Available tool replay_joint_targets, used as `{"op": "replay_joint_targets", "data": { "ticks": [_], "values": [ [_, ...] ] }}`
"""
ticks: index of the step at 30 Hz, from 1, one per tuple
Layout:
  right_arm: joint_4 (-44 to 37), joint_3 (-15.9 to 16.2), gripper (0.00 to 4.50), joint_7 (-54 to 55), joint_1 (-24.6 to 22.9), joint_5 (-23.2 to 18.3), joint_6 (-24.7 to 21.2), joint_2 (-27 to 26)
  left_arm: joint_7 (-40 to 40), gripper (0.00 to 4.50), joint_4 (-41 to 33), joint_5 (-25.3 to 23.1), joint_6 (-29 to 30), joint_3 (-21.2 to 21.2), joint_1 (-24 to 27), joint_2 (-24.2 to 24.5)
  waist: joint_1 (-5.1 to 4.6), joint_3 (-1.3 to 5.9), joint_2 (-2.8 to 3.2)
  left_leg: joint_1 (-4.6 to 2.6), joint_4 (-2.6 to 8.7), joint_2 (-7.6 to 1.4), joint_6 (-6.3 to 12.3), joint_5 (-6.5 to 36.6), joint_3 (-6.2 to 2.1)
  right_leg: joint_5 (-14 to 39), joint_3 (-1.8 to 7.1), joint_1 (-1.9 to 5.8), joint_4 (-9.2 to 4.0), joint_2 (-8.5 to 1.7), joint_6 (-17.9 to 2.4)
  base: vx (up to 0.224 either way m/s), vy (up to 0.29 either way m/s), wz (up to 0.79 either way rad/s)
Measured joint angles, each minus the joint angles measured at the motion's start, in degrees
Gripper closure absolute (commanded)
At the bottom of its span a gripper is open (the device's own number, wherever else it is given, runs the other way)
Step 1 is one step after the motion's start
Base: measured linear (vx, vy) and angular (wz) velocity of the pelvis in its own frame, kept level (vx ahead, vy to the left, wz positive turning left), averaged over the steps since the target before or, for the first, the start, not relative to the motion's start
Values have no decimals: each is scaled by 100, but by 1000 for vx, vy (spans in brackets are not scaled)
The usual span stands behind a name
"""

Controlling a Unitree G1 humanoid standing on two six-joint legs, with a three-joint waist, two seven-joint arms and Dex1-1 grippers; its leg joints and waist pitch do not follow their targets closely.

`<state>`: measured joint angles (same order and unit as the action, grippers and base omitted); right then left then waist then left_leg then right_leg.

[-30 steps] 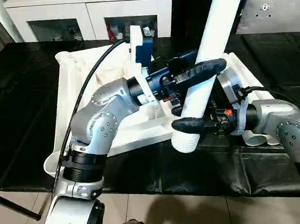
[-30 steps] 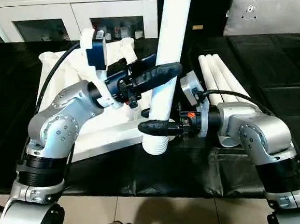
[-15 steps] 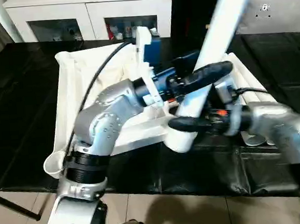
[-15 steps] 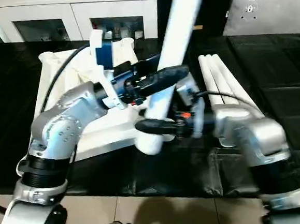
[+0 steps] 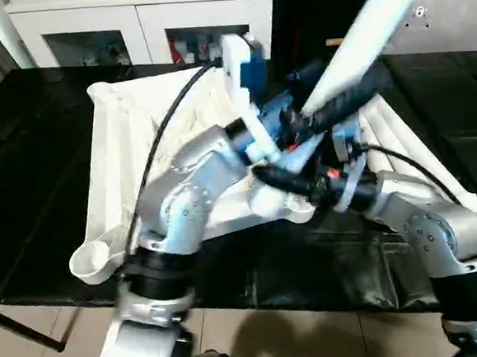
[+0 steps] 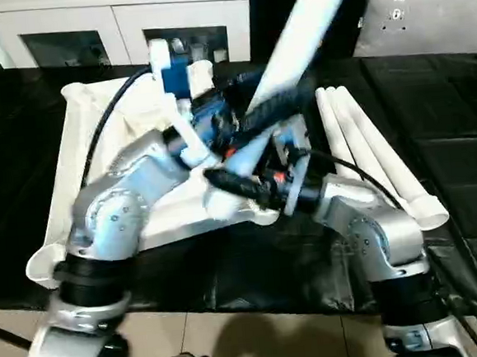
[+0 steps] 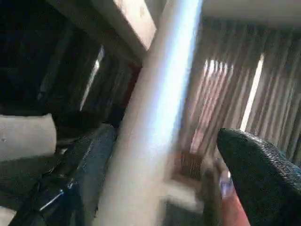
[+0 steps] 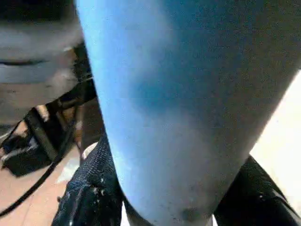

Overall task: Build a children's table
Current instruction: Pick table leg

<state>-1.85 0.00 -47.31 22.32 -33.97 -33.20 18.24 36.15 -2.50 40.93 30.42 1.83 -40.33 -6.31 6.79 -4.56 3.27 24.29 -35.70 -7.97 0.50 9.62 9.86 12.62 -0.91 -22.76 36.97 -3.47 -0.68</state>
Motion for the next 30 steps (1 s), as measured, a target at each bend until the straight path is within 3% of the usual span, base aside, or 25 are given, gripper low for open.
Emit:
{"op": "replay_joint_targets", "data": {
  "ticks": [6, 10, 15, 21, 25, 30],
  "values": [
    [7, -614, 260, 831, -434, -183, 143, -485, -516, 52, -102, 324, 79, -357, 180, -111, -61, 0, 4, 0, 3, 0, -2, 0, 3, 0, 2, -8, 1, 0, 2, 0, 0, 0],
    [-33, -900, 260, 1460, -469, -54, 140, -442, -700, 52, -142, 234, 85, -601, 401, 101, -97, 0, 5, 0, 5, 0, -4, 1, 3, -1, 3, -6, -6, 1, 7, 0, 0, 0],
    [-28, -803, 260, 2163, -496, 748, -232, -116, -884, 52, -327, -783, 307, -177, 1056, 1226, -175, -2, 6, -2, 44, 0, -22, -9, 2, -16, 4, -7, -40, 4, 49, 0, 0, 0],
    [-30, -374, 260, 2333, -480, 1139, 65, -129, -741, 52, -364, -1879, 142, 583, 1549, 2325, -188, -4, 5, -4, 127, 0, -60, -34, 5, -42, 5, -22, -99, 12, 92, 0, 0, 0],
    [-44, -369, 260, 2458, -393, 1316, 89, -69, -619, 52, -409, -2265, 44, 736, 1841, 2665, -152, -4, 5, -3, 146, 0, -65, -37, 5, -39, 2, -27, -105, 13, 96, 0, 0, 0],
    [-57, -412, 260, 2488, -339, 1317, 145, -139, -542, 52, -465, -2329, 32, 811, 2023, 2765, -166, -6, 3, -3, 146, 0, -65, -38, 7, -42, 3, -25, -110, 13, 91, 0, 0, 0]
  ]
}}
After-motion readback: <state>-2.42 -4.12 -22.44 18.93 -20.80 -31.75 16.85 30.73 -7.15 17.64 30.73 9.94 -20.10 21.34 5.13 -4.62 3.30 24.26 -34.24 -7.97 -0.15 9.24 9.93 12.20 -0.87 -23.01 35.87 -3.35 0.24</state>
